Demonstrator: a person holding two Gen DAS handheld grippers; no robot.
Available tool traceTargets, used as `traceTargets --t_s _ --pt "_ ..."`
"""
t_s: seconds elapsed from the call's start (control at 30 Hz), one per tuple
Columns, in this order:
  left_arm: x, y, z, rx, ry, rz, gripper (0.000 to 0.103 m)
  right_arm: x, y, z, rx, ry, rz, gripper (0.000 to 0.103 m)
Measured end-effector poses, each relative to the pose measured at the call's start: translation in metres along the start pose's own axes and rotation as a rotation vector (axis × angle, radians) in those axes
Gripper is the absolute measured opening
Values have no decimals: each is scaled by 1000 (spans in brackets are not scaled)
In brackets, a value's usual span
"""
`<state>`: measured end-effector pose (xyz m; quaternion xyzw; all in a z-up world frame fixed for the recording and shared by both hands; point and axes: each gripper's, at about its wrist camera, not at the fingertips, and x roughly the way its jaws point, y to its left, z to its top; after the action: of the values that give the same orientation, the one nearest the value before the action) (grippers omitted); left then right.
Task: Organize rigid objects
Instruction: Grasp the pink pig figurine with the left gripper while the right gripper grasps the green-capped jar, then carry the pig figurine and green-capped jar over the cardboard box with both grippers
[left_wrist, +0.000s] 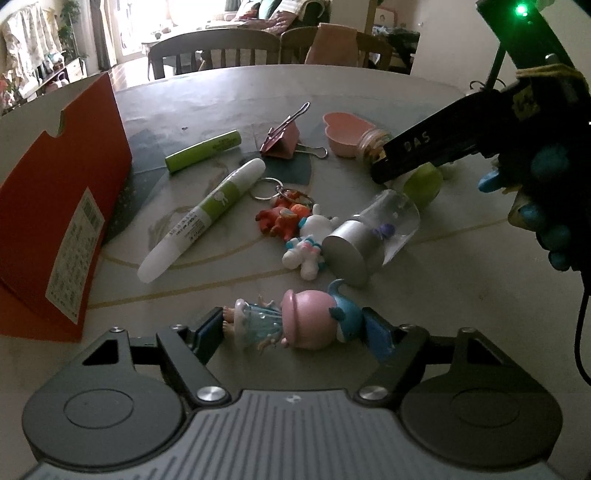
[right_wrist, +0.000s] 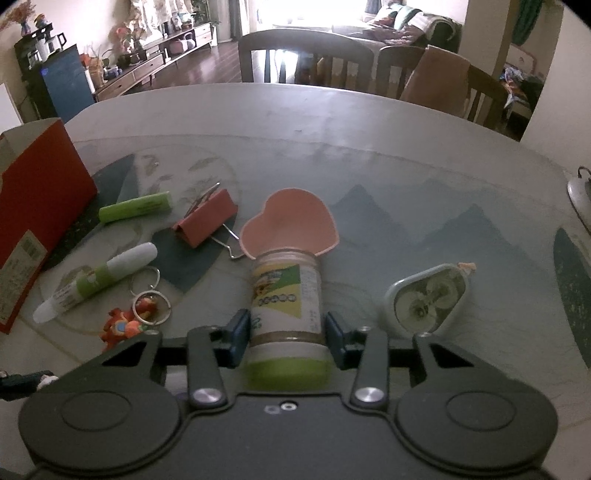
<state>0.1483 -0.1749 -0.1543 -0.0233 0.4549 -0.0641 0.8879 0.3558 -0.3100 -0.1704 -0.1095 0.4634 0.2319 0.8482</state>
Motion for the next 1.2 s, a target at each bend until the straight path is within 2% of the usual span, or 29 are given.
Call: traceTargets --t_s 0.33,0.57,0.87,1.2 --pt "-12 7 1 -31 -16 -10 78 -33 0 -3 21 -40 22 42" --pt "-37 16 11 -51 -73 -10 78 -67 10 -6 14 -57 41 42" --pt "-63 24 23 0 -120 12 78 -112 28 -9 20 -94 65 42" --pt "-101 47 44 42 -203 -14 78 -148 61 -9 57 -138 81 42"
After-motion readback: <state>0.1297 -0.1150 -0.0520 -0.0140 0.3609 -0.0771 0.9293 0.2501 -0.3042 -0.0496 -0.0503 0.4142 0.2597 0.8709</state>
